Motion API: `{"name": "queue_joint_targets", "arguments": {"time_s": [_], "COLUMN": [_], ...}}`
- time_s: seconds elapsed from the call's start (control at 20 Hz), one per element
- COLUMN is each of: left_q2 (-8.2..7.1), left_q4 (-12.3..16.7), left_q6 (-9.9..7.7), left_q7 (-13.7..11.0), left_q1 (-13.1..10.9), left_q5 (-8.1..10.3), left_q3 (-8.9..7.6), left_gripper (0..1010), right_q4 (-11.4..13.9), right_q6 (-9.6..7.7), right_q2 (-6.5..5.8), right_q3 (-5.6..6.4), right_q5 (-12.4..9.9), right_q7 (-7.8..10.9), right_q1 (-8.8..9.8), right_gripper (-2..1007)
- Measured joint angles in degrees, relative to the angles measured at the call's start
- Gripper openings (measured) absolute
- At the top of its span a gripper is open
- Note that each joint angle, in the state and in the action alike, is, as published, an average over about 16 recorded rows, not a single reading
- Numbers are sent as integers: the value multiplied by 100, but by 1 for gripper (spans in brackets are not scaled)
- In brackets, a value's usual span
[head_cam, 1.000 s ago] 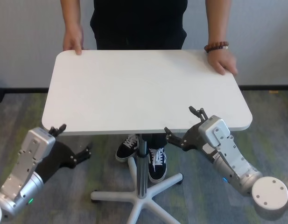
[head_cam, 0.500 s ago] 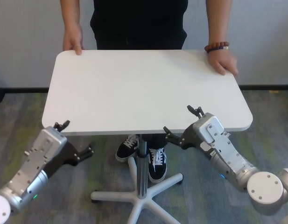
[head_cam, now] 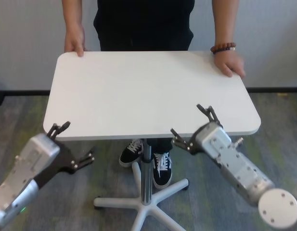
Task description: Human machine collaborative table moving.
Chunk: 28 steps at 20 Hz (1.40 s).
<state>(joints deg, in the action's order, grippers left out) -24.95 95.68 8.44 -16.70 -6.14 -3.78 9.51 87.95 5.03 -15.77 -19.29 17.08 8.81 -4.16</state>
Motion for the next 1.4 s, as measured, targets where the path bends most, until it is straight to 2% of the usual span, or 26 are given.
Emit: {"name": "queue_joint_targets", "arguments": {"time_s": [0.25, 0.4, 0.55, 0.75, 0.9, 1.05, 1.2, 1.4], "left_q2": [-238, -320, -359, -347, -340, -368, -425, -513], "left_q4": [702, 1051, 1326, 1551, 1663, 1780, 1868, 1938], "left_q6": [187, 308, 426, 529, 500, 400, 278, 113], "left_q7": [53, 100, 145, 157, 48, -100, -251, -449], "left_q1": [-614, -895, -1079, -1151, -1144, -1156, -1195, -1256], "left_q5": [-3, -11, -28, -39, 78, 271, 482, 741], "left_q3": [-258, -419, -559, -699, -779, -854, -912, -956], "left_gripper": [1003, 1003, 1003, 1003, 1003, 1003, 1003, 1003], "right_q4": [781, 1137, 1371, 1506, 1580, 1703, 1860, 2092], "right_q6": [-133, -195, -230, -294, -428, -618, -824, -1086], "right_q2": [-110, -152, -171, -179, -176, -164, -142, -108], "right_q3": [-43, -75, -121, -194, -224, -208, -172, -106], "right_q5": [398, 634, 834, 1036, 1115, 1103, 1058, 998], "right_q7": [-233, -294, -282, -171, -40, 84, 158, 194], "right_q1": [502, 676, 710, 593, 487, 459, 525, 707], "right_gripper": [1001, 1001, 1001, 1001, 1001, 1001, 1001, 1001]}}
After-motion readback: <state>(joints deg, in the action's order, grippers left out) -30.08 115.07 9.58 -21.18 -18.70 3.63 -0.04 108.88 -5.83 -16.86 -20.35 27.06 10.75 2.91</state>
